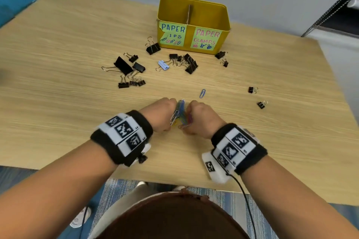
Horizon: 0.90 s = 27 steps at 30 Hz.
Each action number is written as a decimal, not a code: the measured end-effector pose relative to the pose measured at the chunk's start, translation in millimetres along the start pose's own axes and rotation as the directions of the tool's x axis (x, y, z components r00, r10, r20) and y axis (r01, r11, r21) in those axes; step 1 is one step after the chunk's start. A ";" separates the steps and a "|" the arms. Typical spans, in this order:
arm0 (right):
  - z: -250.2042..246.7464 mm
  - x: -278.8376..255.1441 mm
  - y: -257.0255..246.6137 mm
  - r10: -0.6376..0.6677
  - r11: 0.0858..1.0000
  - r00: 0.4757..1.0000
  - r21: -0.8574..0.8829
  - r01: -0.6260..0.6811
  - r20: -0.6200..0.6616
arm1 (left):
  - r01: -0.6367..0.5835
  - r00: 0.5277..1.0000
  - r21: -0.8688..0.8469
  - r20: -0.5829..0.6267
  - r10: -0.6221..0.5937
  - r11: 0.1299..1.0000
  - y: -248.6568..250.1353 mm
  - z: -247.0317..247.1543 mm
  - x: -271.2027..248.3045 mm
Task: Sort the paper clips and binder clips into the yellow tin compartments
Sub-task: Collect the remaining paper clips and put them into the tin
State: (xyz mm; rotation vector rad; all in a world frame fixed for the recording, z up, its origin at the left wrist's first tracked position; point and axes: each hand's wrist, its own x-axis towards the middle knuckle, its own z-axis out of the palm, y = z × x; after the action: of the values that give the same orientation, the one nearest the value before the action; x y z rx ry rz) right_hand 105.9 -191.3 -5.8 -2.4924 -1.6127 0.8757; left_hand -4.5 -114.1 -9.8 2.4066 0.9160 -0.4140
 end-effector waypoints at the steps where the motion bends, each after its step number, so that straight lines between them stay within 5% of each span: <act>1: -3.5 5.7 -2.2 0.006 1.000 1.000 0.010 -0.006 -0.024 | -0.004 1.000 -0.008 -0.015 0.004 1.000 2.4 -3.3 3.1; 7: -20.3 18.0 9.8 0.073 0.991 0.995 0.114 -0.064 -0.074 | 0.094 0.993 -0.099 -0.064 -0.101 0.991 -7.9 -15.3 6.4; 13: -9.7 31.8 4.0 -0.022 0.980 1.000 -0.197 0.018 -0.019 | 0.109 0.992 -0.047 -0.059 -0.112 0.993 -3.7 -10.1 15.6; 18: -10.2 40.1 10.4 -0.160 0.987 0.986 -0.005 0.160 -0.046 | 0.058 0.995 -0.092 -0.072 -0.064 0.994 -7.6 -14.2 22.5; 22: -15.7 43.5 12.0 -0.213 0.977 0.969 -0.021 0.212 -0.124 | -0.010 0.989 -0.043 -0.146 0.003 0.999 -2.2 -12.4 28.2; 27: -20.6 51.9 17.6 -0.136 0.961 0.983 0.226 0.161 -0.120 | -0.028 0.978 -0.029 -0.206 0.021 0.999 -1.6 -16.6 34.3</act>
State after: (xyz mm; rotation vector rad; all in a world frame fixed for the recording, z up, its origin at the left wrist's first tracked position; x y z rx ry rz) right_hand 145.7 -149.8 -16.8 -2.1893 -1.5402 0.8478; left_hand 20.7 -85.7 -12.3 2.4618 0.9714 -0.1413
